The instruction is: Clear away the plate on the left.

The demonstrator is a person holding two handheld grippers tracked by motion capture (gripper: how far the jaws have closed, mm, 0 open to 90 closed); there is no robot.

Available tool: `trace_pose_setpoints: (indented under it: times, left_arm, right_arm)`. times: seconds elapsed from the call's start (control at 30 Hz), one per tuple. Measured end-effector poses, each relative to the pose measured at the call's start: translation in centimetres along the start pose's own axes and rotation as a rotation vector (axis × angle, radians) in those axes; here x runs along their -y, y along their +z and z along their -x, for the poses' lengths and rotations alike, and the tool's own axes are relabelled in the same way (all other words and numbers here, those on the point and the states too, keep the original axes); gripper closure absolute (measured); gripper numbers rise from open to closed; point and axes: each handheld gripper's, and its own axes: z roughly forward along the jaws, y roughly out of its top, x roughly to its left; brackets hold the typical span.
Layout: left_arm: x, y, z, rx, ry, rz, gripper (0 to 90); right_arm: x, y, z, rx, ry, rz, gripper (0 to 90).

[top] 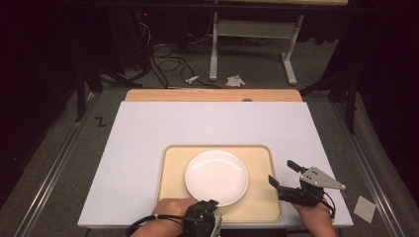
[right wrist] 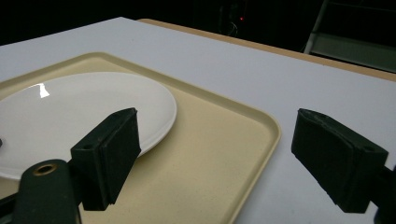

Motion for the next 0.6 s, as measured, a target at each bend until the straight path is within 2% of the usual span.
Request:
trace_pose_setpoints:
  times: [0.27,0.47,0.6]
  left_arm:
    - [0.12,0.24,-0.03,0.037,-0.018,0.006,81.9]
    - [0.23,0.57,0.07,0.072,-0.027,-0.009,79.9]
    - [0.24,0.63,-0.02,0.089,-0.048,-0.007,78.5]
  right_arm:
    - [0.03,0.04,-0.04,-0.005,0.001,-0.008,16.5]
    - [0.04,0.02,-0.02,-0.006,0.000,-0.007,16.5]
    - [0.05,0.06,-0.05,-0.008,0.000,-0.010,16.5]
